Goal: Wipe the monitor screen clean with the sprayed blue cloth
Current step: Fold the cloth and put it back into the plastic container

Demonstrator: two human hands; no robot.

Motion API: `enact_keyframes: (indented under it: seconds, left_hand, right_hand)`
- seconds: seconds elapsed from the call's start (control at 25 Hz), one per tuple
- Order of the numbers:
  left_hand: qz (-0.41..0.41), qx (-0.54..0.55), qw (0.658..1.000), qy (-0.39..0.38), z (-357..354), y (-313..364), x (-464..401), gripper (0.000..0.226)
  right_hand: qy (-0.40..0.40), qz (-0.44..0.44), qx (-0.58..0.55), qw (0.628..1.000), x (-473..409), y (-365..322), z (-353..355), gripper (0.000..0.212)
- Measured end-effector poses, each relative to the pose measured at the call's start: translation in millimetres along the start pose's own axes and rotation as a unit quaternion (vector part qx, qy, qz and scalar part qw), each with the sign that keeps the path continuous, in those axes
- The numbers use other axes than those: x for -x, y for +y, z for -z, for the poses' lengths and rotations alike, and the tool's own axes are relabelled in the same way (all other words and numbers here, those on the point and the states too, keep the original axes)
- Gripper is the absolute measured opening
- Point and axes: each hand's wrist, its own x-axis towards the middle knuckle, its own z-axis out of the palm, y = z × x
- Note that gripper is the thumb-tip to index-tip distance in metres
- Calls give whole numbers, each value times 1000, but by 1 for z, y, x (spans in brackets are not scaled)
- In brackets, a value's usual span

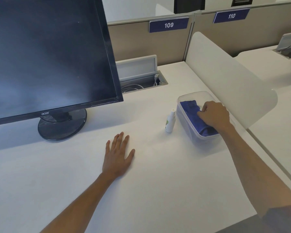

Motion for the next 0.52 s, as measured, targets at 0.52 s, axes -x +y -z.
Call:
enact_keyframes:
  seconds: [0.52]
  left_hand:
    - [1, 0, 1000, -2, -1, -1, 1, 64]
  right_hand:
    - [29, 205, -98, 973, 57, -68, -26, 56]
